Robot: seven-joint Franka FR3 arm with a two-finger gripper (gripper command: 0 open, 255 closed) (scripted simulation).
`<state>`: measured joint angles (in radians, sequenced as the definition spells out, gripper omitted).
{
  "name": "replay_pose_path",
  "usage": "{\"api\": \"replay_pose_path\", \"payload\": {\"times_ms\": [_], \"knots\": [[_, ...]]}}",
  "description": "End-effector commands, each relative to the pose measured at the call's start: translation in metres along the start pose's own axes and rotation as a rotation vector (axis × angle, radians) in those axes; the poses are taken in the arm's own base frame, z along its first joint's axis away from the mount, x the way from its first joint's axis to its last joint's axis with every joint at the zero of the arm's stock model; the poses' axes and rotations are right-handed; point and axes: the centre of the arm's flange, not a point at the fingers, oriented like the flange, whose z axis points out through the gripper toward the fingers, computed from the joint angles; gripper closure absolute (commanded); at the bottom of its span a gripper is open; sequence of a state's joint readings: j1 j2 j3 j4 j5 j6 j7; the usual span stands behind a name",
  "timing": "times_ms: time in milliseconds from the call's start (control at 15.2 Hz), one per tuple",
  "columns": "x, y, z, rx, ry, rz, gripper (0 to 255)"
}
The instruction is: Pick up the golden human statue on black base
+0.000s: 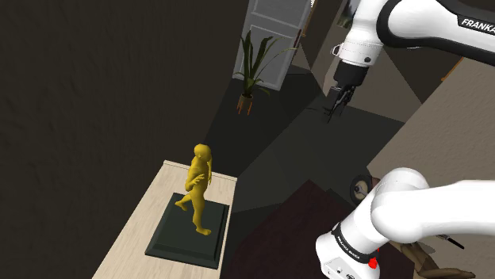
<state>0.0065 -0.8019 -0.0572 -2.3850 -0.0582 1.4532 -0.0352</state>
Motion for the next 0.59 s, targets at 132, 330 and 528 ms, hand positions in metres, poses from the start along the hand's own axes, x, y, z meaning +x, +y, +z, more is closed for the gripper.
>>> {"api": "replay_pose_path", "payload": {"times_ms": [132,330,528], "knots": [[0.006,-0.025,0.000,0.001,0.005,0.002,0],[0.015,-0.064,0.000,0.002,0.012,0.004,0],[0.024,-0.102,0.000,0.003,0.020,0.007,0]]}}
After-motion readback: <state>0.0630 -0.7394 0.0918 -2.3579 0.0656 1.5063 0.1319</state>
